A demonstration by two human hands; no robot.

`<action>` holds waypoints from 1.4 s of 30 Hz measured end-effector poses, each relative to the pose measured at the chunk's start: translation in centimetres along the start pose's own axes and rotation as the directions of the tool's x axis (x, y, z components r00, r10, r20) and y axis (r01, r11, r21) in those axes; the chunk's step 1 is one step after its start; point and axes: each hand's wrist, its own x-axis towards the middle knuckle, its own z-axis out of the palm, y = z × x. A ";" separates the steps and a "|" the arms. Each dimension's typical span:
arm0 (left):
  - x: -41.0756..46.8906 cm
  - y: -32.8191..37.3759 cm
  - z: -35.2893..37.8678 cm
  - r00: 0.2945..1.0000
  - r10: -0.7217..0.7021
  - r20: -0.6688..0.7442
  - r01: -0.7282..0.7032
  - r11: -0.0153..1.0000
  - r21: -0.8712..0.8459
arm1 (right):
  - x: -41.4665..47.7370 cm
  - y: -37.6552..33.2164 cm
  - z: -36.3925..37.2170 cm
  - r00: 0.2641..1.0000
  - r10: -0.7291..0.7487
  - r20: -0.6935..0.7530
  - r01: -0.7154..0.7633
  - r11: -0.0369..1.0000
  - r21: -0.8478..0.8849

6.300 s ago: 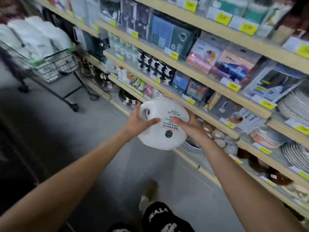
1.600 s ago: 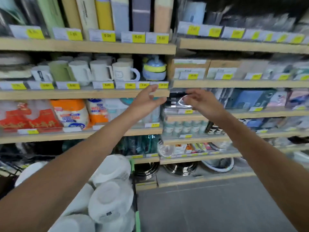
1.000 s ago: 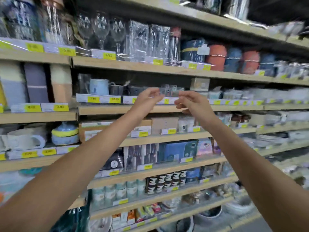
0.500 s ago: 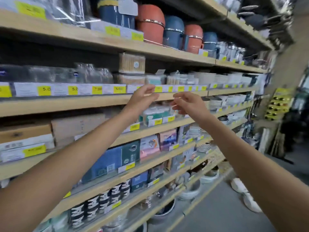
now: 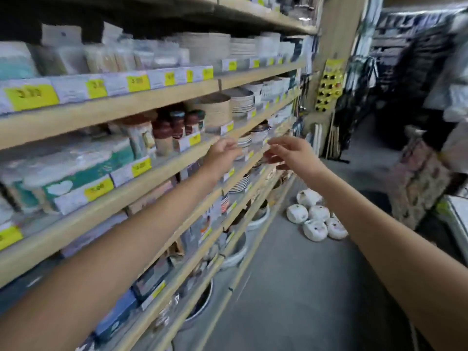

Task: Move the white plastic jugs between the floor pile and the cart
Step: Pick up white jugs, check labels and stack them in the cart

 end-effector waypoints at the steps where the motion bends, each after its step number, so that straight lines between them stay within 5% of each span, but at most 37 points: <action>1: 1.7 -0.7 1.6 1.000 -0.011 0.021 0.011 1.000 -0.003 | 1.4 1.5 -1.0 1.000 0.018 -0.006 -0.018 1.000 0.002; 29: 45.1 -14.5 39.9 0.895 -0.297 0.334 0.285 0.955 0.084 | 39.0 35.9 -28.9 0.906 0.419 -0.060 -0.422 0.905 -0.058; 42: 67.6 -25.5 62.2 0.722 -0.541 0.431 0.488 0.840 0.236 | 56.6 57.2 -39.7 0.704 0.708 -0.064 -0.710 0.704 -0.020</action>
